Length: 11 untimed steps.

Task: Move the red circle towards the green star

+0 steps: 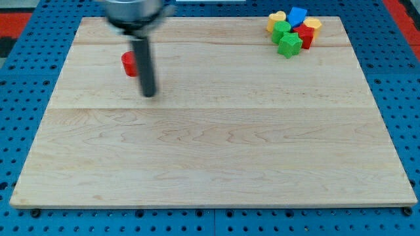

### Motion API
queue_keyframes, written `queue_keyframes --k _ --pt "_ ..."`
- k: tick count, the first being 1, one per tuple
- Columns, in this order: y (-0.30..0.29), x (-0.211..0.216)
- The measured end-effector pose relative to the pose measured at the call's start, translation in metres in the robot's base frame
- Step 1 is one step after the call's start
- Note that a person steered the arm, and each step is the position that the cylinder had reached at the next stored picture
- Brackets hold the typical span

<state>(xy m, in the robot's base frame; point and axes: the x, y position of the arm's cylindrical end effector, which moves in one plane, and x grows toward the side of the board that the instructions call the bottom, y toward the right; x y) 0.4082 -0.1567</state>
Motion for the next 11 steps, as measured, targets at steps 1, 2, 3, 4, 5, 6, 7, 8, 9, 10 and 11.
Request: queue_keyframes --k 1,2,3,4,5,6,7,8,9,10,11 --pt "-0.082 -0.023" --pt "-0.094 -0.062" --pt "-0.048 -0.073" --pt "0.044 -0.073" --pt "0.109 -0.073" --pt "0.109 -0.073" --pt "0.073 -0.065" --pt "0.066 -0.053" --pt "0.133 -0.053" --pt "0.211 -0.053" --pt "0.277 -0.052"
